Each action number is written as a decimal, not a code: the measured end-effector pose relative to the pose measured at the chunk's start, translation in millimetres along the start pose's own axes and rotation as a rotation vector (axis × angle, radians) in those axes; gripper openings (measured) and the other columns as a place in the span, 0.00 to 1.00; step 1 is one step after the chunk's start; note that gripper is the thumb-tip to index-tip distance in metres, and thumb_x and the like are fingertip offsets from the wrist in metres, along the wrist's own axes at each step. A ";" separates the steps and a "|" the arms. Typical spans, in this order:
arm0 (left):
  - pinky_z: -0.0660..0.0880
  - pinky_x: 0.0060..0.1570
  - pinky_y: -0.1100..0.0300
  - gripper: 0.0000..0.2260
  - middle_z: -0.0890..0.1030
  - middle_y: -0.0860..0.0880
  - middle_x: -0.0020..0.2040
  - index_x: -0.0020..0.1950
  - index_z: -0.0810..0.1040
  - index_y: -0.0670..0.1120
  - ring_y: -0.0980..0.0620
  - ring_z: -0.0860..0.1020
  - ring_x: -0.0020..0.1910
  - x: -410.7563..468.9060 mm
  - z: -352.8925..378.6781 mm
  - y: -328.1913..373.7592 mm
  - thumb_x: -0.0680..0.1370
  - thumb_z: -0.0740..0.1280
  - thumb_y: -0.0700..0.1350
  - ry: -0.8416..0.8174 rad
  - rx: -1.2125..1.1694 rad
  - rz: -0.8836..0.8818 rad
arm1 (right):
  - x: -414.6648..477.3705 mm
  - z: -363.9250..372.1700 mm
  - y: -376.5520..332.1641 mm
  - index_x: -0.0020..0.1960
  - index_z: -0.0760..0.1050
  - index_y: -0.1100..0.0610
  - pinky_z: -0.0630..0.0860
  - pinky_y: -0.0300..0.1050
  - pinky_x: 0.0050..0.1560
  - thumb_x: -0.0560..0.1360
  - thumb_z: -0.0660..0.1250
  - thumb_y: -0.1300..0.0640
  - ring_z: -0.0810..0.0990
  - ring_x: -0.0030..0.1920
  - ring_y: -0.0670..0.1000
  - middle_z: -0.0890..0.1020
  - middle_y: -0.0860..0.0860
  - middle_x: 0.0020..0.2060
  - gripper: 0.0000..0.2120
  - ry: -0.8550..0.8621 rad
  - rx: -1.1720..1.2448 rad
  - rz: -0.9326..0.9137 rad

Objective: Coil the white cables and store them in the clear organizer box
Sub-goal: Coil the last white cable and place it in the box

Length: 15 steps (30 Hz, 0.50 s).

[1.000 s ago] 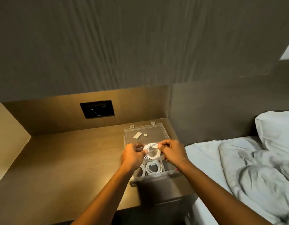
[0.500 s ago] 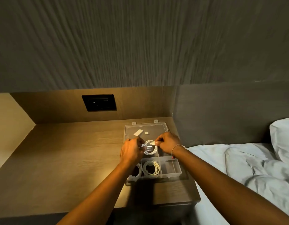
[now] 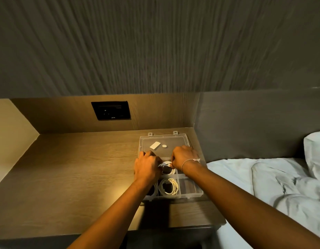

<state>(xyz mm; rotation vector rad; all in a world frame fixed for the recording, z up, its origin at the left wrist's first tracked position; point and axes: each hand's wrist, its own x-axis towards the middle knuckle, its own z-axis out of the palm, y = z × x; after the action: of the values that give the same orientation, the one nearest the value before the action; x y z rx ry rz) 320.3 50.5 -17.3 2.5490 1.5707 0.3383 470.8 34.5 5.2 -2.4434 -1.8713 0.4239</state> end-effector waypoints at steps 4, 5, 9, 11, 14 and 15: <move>0.73 0.48 0.55 0.13 0.78 0.50 0.60 0.59 0.81 0.56 0.47 0.71 0.58 0.1 -3.0 2.5 0.75 0.69 0.53 -0.023 0.085 0.042 | -1.6 2.2 -7.9 0.50 0.83 0.55 0.76 0.46 0.43 0.71 0.75 0.53 0.83 0.47 0.56 0.85 0.55 0.45 0.10 0.042 -0.086 0.003; 0.74 0.48 0.54 0.13 0.78 0.50 0.60 0.59 0.81 0.56 0.47 0.72 0.58 0.3 -3.6 2.2 0.75 0.69 0.53 -0.029 0.090 0.048 | -2.4 3.1 -8.7 0.50 0.82 0.55 0.75 0.46 0.42 0.71 0.75 0.53 0.82 0.48 0.56 0.85 0.55 0.46 0.10 0.047 -0.091 0.000; 0.75 0.47 0.54 0.17 0.79 0.50 0.58 0.58 0.82 0.57 0.47 0.72 0.56 2.4 -6.7 -6.5 0.72 0.70 0.60 -0.076 0.057 0.098 | -4.0 4.8 -5.9 0.50 0.83 0.55 0.75 0.46 0.43 0.71 0.74 0.49 0.82 0.47 0.56 0.85 0.55 0.46 0.12 0.019 -0.063 -0.003; 0.76 0.47 0.53 0.18 0.79 0.50 0.58 0.58 0.81 0.59 0.47 0.72 0.55 4.9 -8.7 -12.5 0.71 0.70 0.63 -0.111 0.036 0.141 | -4.5 2.4 -4.1 0.50 0.83 0.55 0.77 0.47 0.45 0.70 0.75 0.47 0.82 0.46 0.56 0.85 0.54 0.45 0.14 -0.001 -0.034 -0.005; 0.76 0.48 0.53 0.22 0.78 0.50 0.60 0.59 0.81 0.58 0.48 0.70 0.55 8.2 -11.2 -17.9 0.70 0.69 0.66 -0.149 0.014 0.166 | -4.7 -7.9 -3.9 0.53 0.83 0.52 0.78 0.48 0.49 0.68 0.77 0.45 0.81 0.50 0.56 0.85 0.53 0.49 0.17 -0.004 -0.026 -0.053; 0.75 0.48 0.53 0.23 0.77 0.50 0.61 0.60 0.80 0.58 0.48 0.70 0.55 9.6 -11.5 -18.0 0.69 0.69 0.66 -0.154 0.018 0.172 | -4.8 -11.5 -4.3 0.55 0.83 0.52 0.77 0.49 0.50 0.67 0.77 0.45 0.81 0.52 0.56 0.84 0.53 0.51 0.19 -0.023 -0.040 -0.077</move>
<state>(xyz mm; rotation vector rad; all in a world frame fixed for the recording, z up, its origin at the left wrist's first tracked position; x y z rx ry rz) 306.0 67.1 -9.0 2.6595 1.3117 0.1405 468.3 32.7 18.0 -2.3914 -1.9940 0.4176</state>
